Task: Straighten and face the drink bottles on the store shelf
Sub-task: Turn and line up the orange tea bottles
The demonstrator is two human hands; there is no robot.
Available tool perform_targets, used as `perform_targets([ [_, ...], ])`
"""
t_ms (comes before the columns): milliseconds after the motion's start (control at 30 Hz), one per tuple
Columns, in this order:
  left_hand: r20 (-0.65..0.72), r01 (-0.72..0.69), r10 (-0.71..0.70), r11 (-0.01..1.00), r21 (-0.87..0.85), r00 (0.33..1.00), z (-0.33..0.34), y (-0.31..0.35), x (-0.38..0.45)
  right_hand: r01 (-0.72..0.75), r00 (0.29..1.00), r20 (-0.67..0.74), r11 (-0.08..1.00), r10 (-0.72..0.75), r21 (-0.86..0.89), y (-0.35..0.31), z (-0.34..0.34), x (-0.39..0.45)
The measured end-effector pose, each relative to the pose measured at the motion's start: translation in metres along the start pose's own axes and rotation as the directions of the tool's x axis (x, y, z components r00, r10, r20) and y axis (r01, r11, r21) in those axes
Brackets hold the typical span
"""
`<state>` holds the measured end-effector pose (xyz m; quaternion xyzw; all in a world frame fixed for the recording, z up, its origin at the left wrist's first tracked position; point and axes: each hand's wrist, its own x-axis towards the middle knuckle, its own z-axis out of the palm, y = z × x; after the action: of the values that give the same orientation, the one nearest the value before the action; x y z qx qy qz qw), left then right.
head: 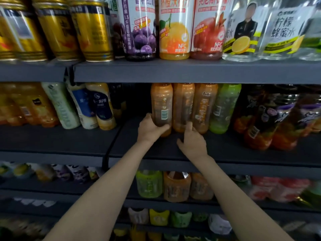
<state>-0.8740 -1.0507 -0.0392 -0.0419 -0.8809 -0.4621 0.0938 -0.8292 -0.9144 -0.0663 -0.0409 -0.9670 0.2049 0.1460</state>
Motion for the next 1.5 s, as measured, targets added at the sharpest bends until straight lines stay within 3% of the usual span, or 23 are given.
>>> perform_targets([
  [100,0.056,-0.063,0.062,0.998,0.000,0.997,-0.017,-0.006,-0.027,-0.099,0.987,0.156,0.913,0.039,0.395,0.001,-0.019,0.004],
  [200,0.058,-0.112,0.110,0.993,0.040,0.992,-0.034,-0.015,-0.048,-0.187,0.970,0.240,0.538,-0.030,0.822,-0.013,-0.050,-0.007],
  [233,0.051,-0.117,0.114,0.992,0.055,0.992,-0.039,-0.017,-0.054,-0.171,0.970,0.230,0.458,-0.076,0.872,-0.020,-0.057,-0.012],
  [300,0.057,-0.150,0.144,0.981,0.122,0.988,-0.047,-0.017,-0.062,-0.109,0.978,0.174,0.420,-0.119,0.901,-0.039,-0.062,-0.019],
  [367,0.073,-0.207,0.196,0.953,0.221,0.978,-0.050,-0.014,-0.066,-0.066,0.993,0.101,0.442,-0.056,0.895,-0.052,-0.059,-0.024],
  [467,0.076,-0.258,0.249,0.955,0.146,0.965,-0.092,-0.020,-0.093,-0.081,0.997,0.073,0.285,0.037,0.955,-0.092,-0.058,-0.056],
  [533,0.197,-0.141,0.146,0.989,-0.036,0.970,-0.099,-0.016,-0.096,-0.109,0.993,0.103,0.144,0.053,0.983,-0.087,-0.065,-0.058],
  [567,0.301,0.013,0.053,0.977,-0.213,0.952,-0.102,-0.012,-0.099,-0.134,0.990,0.130,0.073,0.056,0.988,-0.082,-0.068,-0.058],
  [633,0.528,0.410,-0.086,0.738,-0.535,0.845,-0.110,-0.009,-0.106,-0.170,0.984,0.172,-0.049,0.039,0.984,-0.079,-0.077,-0.061],
  [667,0.587,0.517,-0.099,0.606,-0.604,0.803,-0.114,-0.009,-0.109,-0.179,0.983,0.181,-0.080,0.019,0.981,-0.079,-0.081,-0.063],
  [733,0.593,0.556,-0.110,0.515,-0.653,0.798,-0.115,-0.010,-0.110,-0.197,0.980,0.196,-0.086,-0.021,0.977,-0.079,-0.086,-0.064],
  [800,0.514,0.466,-0.098,0.589,-0.660,0.852,-0.112,-0.011,-0.112,-0.240,0.971,0.240,-0.022,-0.010,0.971,-0.077,-0.088,-0.066],
  [900,0.165,0.011,0.064,0.910,-0.414,0.984,-0.115,-0.018,-0.110,-0.341,0.938,0.341,-0.002,0.062,0.940,-0.077,-0.085,-0.074],
  [967,0.008,-0.316,0.323,0.931,-0.183,0.947,-0.121,-0.018,-0.108,-0.413,0.903,0.423,-0.120,0.073,0.903,-0.079,-0.078,-0.079],
  [1033,0.007,-0.525,0.526,0.849,-0.058,0.850,-0.127,-0.015,-0.109,-0.429,0.880,0.465,-0.263,0.094,0.864,-0.083,-0.073,-0.083],
  [1067,0.026,-0.556,0.557,0.831,-0.038,0.830,-0.129,-0.013,-0.110,-0.413,0.880,0.461,-0.297,0.114,0.861,-0.085,-0.072,-0.084],
  [1133,0.095,-0.445,0.456,0.888,-0.116,0.885,-0.133,-0.013,-0.110,-0.364,0.898,0.420,-0.312,0.132,0.877,-0.087,-0.072,-0.085],
  [1200,0.305,-0.106,0.217,0.934,-0.342,0.927,-0.138,-0.013,-0.111,-0.312,0.932,0.347,-0.263,0.102,0.913,-0.086,-0.073,-0.084],
  [1267,0.514,0.222,0.061,0.854,-0.470,0.855,-0.140,-0.017,-0.109,-0.275,0.956,0.289,-0.195,0.044,0.941,-0.087,-0.076,-0.084],
  [1300,0.546,0.255,0.047,0.848,-0.465,0.837,-0.141,-0.020,-0.108,-0.263,0.963,0.269,-0.171,0.008,0.949,-0.088,-0.078,-0.084],
  [1367,0.466,0.113,0.085,0.918,-0.380,0.881,-0.140,-0.021,-0.108,-0.246,0.969,0.242,-0.138,-0.039,0.960,-0.087,-0.081,-0.084],
  [1433,0.270,-0.103,0.162,0.970,-0.219,0.949,-0.139,-0.021,-0.109,-0.266,0.963,0.261,-0.095,-0.059,0.959,-0.086,-0.083,-0.085],
  [1500,0.049,-0.259,0.266,0.958,-0.121,0.963,-0.137,-0.021,-0.110,-0.298,0.954,0.295,-0.068,-0.053,0.952,-0.089,-0.082,-0.087],
])
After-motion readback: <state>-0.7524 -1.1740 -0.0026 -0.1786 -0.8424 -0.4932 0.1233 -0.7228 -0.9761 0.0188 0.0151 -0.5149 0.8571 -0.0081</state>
